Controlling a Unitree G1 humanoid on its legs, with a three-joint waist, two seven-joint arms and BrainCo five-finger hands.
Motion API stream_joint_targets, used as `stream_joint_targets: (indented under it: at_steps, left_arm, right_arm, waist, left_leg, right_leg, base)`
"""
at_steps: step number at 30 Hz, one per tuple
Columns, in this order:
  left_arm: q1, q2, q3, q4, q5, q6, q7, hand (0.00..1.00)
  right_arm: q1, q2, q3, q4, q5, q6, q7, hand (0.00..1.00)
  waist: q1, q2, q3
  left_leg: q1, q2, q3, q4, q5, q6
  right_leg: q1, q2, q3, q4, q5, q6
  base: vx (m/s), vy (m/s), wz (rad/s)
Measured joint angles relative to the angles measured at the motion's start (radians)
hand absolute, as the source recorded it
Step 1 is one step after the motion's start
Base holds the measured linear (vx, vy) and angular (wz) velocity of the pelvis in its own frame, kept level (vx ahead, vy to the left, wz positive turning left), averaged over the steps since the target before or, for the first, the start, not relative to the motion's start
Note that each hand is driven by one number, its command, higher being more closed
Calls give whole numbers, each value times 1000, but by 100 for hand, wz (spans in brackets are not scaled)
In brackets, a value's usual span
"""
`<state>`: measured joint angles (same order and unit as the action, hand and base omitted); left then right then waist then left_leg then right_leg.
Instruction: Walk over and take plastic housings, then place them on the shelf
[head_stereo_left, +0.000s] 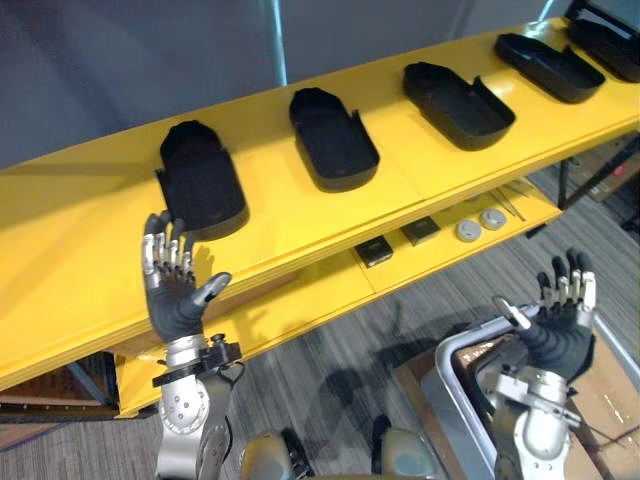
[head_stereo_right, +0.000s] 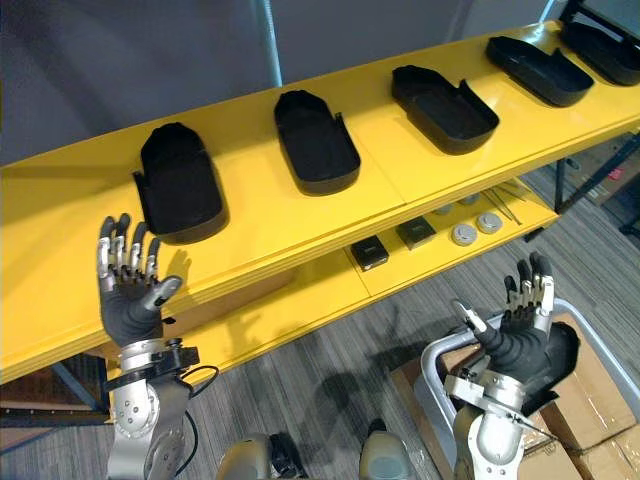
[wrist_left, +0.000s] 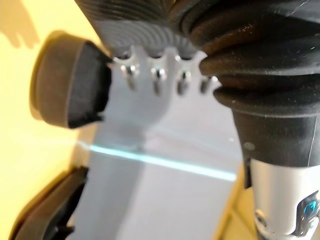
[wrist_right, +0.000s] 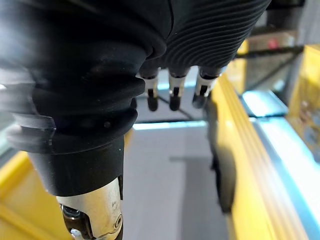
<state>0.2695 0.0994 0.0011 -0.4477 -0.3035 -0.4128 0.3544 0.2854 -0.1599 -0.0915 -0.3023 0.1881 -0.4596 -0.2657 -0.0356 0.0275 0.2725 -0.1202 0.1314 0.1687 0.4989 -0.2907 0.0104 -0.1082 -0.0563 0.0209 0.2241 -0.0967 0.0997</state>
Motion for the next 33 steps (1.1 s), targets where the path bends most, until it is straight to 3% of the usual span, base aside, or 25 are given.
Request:
stream_joint_targets:
  at_steps: [1,3,6,7,8,9,11,12,16,18,19,20,21,22,24,26,28,30,32,33]
  left_arm:
    - [13,0,16,-25,0,-20,2,0]
    - [12,-1,23,-80,13,-56,16,0]
    - [-4,-1,12,-117,60,-81,24,0]
    - [-18,1,7,-112,114,-77,55,0]
    - [-30,7,7,-111,159,-70,86,0]
    - [-35,12,14,-111,178,-66,109,0]
    - [-51,19,28,-107,187,-67,117,0]
    - [-53,18,33,-105,183,-65,116,0]
    - [-5,10,16,-102,142,-62,94,0]
    - [7,13,15,-90,111,-62,93,0]
    - [7,17,18,-76,82,-62,95,0]
    - [7,17,18,-57,64,-59,98,0]
    - [7,3,16,-49,59,-55,102,0]
    - [7,-43,-11,-34,27,-30,101,0]
    - [5,-72,-57,-31,12,-21,90,0]
    - [3,-72,-104,-28,-5,-18,30,0]
    - [-8,-67,-133,-7,-1,5,-9,0]
    - [-11,-66,-148,30,0,31,-46,0]
    - [-16,-50,-174,80,8,59,-84,0]
    - [-15,-26,-182,100,2,87,-120,0]
  right_arm:
    - [-9,-12,12,1,23,6,3,0]
    - [2,-17,24,4,34,6,-8,0]
    - [40,-15,46,13,34,4,-43,0]
    - [57,-9,47,15,35,-6,-40,0]
    - [59,9,48,16,56,-25,-21,0]
    - [56,27,49,16,77,-45,2,0]
    - [31,35,64,20,72,-67,13,0]
    - [-1,39,89,25,60,-63,2,0]
    - [-6,81,141,49,-30,-23,-65,0]
    - [-3,95,144,60,-58,6,-91,0]
    - [2,94,141,66,-64,15,-101,0]
    - [0,87,137,78,-64,29,-103,0]
    - [-9,80,131,82,-64,44,-102,0]
    - [-24,47,96,81,-61,76,-99,0]
    - [-2,15,50,82,-38,111,-88,0]
    - [41,-3,-13,82,-6,142,-80,0]
    - [56,-17,-55,82,25,172,-84,0]
    - [42,-35,-66,106,51,196,-87,0]
    - [-4,-40,-70,192,56,209,-137,0]
    - [-59,-37,-73,278,53,235,-165,0]
  waist:
    - [4,-1,1]
    - [5,-9,6]
    - [-12,-10,8]
    - [-19,-12,10]
    - [-18,-14,14]
    - [-11,-4,18]
    - [-7,-19,17]
    - [1,-28,24]
    - [24,-34,20]
    - [24,-49,11]
    - [25,-67,1]
    - [26,-84,-7]
    - [28,-81,-5]
    - [12,-14,22]
    - [-14,18,23]
    - [-36,22,23]
    - [-38,37,20]
    - [-37,47,17]
    - [-34,46,17]
    - [-30,41,21]
  left_leg:
    - [-1,-22,-77,1,0,0]
    - [16,-46,-116,0,-5,-3]
    - [60,-39,-80,5,-51,-18]
    - [86,-27,-45,10,-75,-17]
    - [103,-4,-11,14,-85,-9]
    - [102,20,18,4,-84,-8]
    - [100,28,47,-27,-85,-11]
    - [90,37,61,-35,-82,-17]
    - [79,88,59,-31,-64,-59]
    - [66,109,56,-27,-52,-94]
    - [51,117,56,-16,-43,-113]
    - [43,128,55,5,-37,-130]
    - [44,140,52,10,-35,-135]
    - [40,189,2,14,-16,-162]
    - [43,203,-27,-17,22,-156]
    - [41,205,9,-55,108,-113]
    - [29,204,22,-73,138,-103]
    - [31,185,38,-111,138,-103]
    - [31,153,34,-171,136,-107]
    - [30,134,34,-190,136,-131]
  right_leg:
    - [-15,12,62,-22,25,0]
    - [-39,23,154,-34,68,18]
    - [-49,52,251,-37,99,36]
    - [-49,65,257,-27,110,36]
    - [-45,78,247,-50,154,32]
    - [-38,72,209,-86,172,-2]
    - [-92,25,68,70,71,-78]
    - [-108,-39,11,188,12,-63]
    - [-52,-157,-12,255,-4,-57]
    - [-24,-184,-31,234,-15,-3]
    - [-6,-194,-65,193,-2,45]
    - [19,-193,-110,150,-41,109]
    - [26,-175,-111,138,-61,117]
    - [40,-122,-131,133,-76,91]
    - [41,-99,-158,150,-92,62]
    - [40,-103,-194,165,-104,40]
    - [40,-109,-214,151,-104,29]
    - [30,-124,-224,145,-102,25]
    - [10,-148,-241,152,-94,38]
    - [0,-161,-240,153,-82,48]
  base:
    - [-15,99,-145]
    - [-8,118,-145]
    - [-20,167,-126]
    - [-99,141,-114]
    - [-145,116,-128]
    - [-142,66,-98]
    - [-109,69,-59]
    - [-121,41,-41]
    - [-111,-166,-24]
    - [-41,-290,-6]
    - [-14,-411,-19]
    - [-6,-429,-34]
    - [-24,-408,-42]
    - [-49,-353,-18]
    - [-38,-315,19]
    - [-20,-275,37]
    - [-51,-153,23]
    - [-105,-1,22]
    - [-104,83,34]
    - [-92,115,21]
